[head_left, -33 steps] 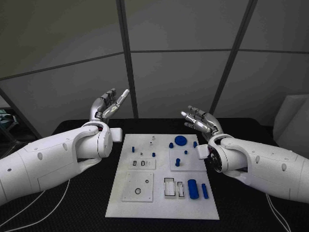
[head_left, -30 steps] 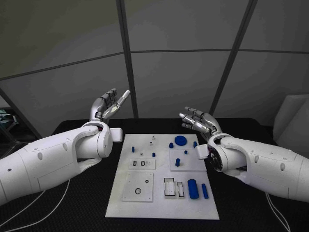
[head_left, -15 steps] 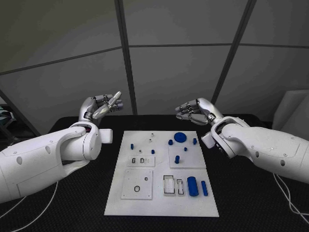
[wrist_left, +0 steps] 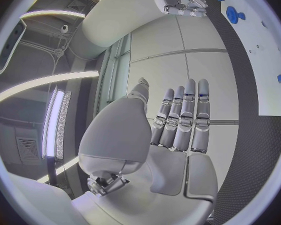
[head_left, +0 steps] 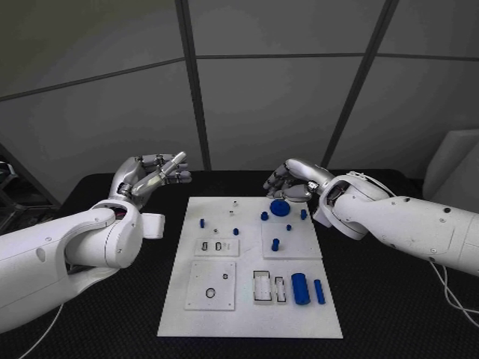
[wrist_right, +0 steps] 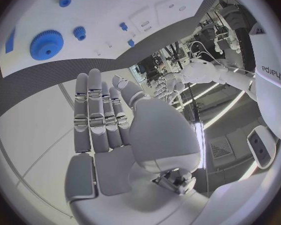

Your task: Assemble the parts on the task board

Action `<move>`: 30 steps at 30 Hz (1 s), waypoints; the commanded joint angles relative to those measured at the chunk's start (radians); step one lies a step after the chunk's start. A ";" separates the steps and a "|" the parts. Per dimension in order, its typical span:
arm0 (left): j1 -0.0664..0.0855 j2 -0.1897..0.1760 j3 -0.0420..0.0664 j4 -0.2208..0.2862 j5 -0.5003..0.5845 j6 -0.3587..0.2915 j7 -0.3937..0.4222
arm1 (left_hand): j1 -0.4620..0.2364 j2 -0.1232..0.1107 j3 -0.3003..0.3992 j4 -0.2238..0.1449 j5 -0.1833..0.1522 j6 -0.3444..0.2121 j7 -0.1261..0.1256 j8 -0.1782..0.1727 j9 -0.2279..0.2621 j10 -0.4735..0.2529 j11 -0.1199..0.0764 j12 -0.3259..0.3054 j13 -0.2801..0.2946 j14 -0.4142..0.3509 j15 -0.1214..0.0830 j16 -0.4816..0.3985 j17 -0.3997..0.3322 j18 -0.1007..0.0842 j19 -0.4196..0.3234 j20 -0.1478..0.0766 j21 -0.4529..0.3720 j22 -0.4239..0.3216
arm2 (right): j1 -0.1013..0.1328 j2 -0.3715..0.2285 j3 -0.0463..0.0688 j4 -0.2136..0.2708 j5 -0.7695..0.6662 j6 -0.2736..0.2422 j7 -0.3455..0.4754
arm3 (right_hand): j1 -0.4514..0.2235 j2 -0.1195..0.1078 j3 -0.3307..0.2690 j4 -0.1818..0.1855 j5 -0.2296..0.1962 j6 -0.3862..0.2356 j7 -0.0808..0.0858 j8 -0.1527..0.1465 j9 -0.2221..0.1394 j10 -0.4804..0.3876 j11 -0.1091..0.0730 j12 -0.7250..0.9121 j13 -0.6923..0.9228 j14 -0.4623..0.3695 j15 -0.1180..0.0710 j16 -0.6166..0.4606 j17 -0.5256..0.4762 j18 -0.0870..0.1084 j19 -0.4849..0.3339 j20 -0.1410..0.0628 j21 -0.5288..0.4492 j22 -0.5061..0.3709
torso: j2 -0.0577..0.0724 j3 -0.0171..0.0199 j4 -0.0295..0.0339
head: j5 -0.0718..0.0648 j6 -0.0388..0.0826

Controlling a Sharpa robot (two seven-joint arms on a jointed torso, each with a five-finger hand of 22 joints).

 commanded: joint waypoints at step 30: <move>0.001 -0.036 0.001 0.100 -0.040 0.049 -0.025 | -0.005 0.013 -0.012 -0.013 -0.002 0.001 0.004 -0.023 -0.004 0.000 0.007 -0.027 -0.002 -0.004 0.003 -0.030 0.006 -0.004 0.016 0.000 0.012 0.004 | 0.017 0.029 0.001 0.017 -0.397 0.185 -0.249 | -0.045 -0.100 0.121 0.094 -0.004 -0.016 -0.024 -0.032 0.000 -0.058 -0.015 -0.011 0.003 0.105 -0.031 0.852 0.703 -0.050 0.228 -0.028 0.623 0.609 | 0.094 -0.0098 0.0311 | -0.027 0.017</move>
